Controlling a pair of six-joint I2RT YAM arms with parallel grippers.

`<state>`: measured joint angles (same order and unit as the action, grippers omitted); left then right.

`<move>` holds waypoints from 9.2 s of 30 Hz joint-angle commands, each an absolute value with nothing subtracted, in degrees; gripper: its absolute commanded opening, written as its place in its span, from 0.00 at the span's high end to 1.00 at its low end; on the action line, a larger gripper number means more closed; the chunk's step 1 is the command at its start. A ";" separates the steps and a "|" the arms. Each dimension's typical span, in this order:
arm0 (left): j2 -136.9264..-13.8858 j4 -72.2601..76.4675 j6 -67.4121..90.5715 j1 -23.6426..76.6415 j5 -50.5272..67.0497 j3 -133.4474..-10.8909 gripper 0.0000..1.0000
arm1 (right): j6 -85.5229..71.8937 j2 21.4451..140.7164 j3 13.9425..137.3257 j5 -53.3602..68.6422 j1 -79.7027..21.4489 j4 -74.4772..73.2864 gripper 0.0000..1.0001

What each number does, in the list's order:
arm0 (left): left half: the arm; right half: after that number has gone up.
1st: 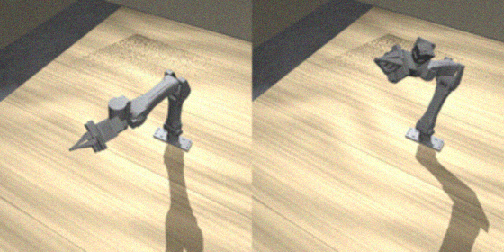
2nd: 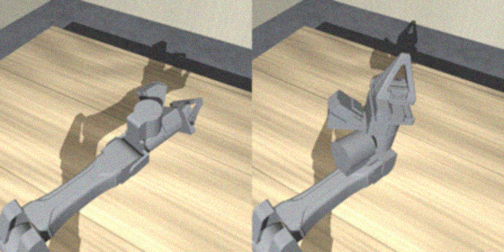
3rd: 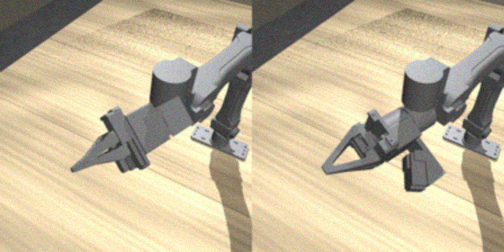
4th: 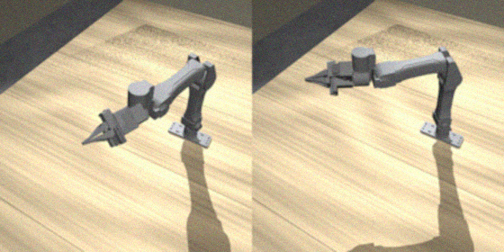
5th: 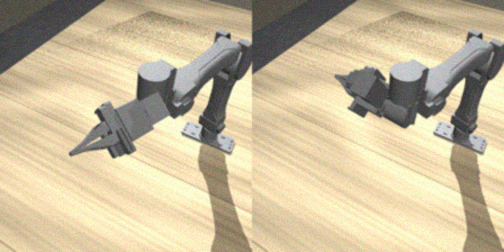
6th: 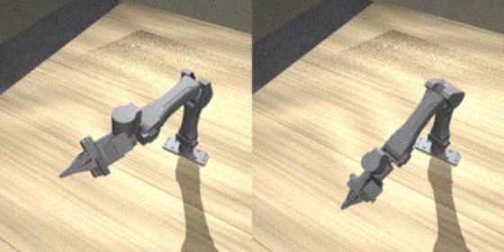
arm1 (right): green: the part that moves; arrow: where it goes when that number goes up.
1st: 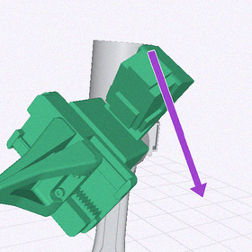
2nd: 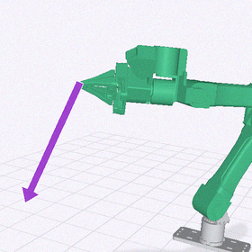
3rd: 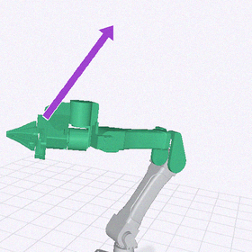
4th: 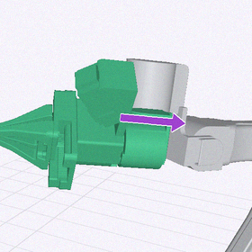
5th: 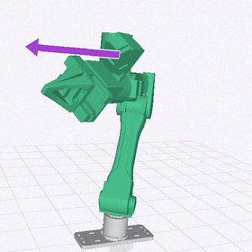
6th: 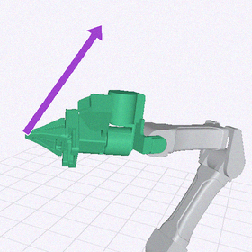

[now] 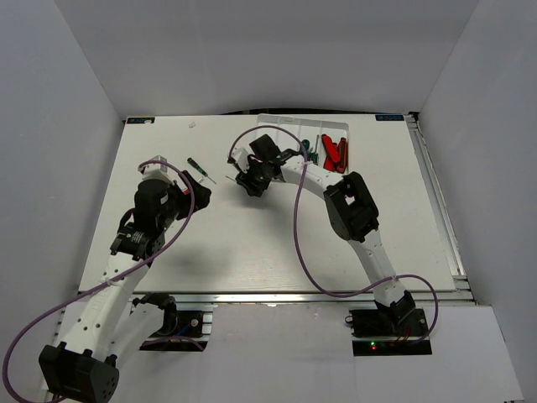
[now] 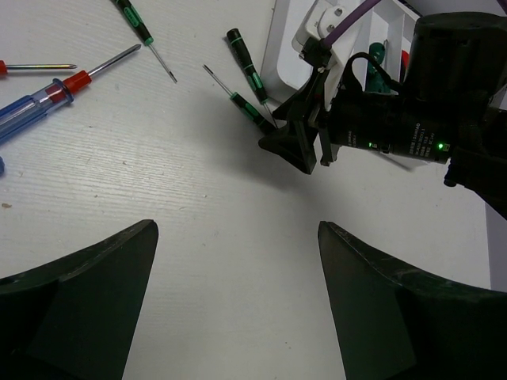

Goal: Sort the tools into containers

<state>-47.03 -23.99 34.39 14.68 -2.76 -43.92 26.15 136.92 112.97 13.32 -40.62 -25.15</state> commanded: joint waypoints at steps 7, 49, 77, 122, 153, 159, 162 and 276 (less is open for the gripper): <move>-46.23 -23.56 35.33 14.33 -2.29 -43.15 0.06 | 27.42 137.37 112.94 13.45 -40.96 -24.78 0.59; -49.74 -17.14 41.55 14.33 2.11 -40.08 0.02 | 12.41 116.97 101.33 23.55 -33.14 -15.91 0.94; -75.66 -17.49 72.86 14.33 5.89 -42.89 0.02 | -21.71 131.92 107.40 6.94 -23.91 -4.22 0.65; -117.95 -38.32 71.99 14.94 4.57 -80.51 0.63 | 6.42 94.57 72.86 47.20 -15.21 1.76 0.11; -110.74 -25.86 37.46 23.38 11.32 -91.49 1.00 | 6.24 89.47 68.82 47.29 -9.23 2.81 0.11; -121.71 -24.61 29.37 23.38 22.76 -109.14 1.00 | 7.29 88.25 68.29 47.11 -8.70 2.02 0.11; -127.17 -26.45 25.95 23.38 22.24 -119.24 1.00 | 8.08 87.46 67.59 47.02 -8.35 1.41 0.11; -115.84 -14.78 32.26 13.27 26.27 -99.57 0.99 | 25.14 86.31 66.27 48.52 -7.65 -10.90 0.11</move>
